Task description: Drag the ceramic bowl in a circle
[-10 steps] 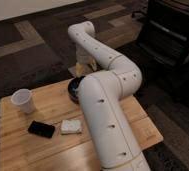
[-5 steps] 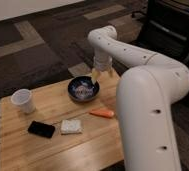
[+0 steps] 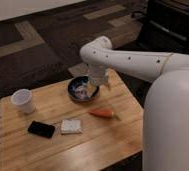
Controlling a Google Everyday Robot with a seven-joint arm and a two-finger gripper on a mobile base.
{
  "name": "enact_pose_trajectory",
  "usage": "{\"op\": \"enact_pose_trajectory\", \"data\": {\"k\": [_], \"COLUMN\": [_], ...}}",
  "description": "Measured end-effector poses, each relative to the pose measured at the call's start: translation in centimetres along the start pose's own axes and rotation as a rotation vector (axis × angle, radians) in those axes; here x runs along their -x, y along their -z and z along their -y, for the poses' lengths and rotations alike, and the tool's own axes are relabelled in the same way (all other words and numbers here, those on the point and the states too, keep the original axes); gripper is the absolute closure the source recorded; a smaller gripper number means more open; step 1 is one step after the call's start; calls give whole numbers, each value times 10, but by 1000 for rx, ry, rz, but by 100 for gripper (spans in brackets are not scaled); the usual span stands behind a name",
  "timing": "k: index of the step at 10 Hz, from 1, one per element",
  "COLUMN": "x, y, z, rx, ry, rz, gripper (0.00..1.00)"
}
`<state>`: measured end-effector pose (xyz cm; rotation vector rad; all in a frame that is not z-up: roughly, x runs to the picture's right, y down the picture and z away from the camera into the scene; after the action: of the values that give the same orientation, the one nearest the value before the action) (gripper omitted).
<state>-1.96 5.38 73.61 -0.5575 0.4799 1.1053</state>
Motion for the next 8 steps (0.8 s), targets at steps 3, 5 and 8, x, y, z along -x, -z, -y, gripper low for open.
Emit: {"op": "enact_pose_trajectory", "data": {"k": [3,5,8], "x": [11,40,97], "y": [0,-3,-11], "z": [-67,-98,-117], "rx": [-6,-11,-16], "ry": [123,221,372], "rz": [-27,-42,-86], "gripper": [35,35,35]}}
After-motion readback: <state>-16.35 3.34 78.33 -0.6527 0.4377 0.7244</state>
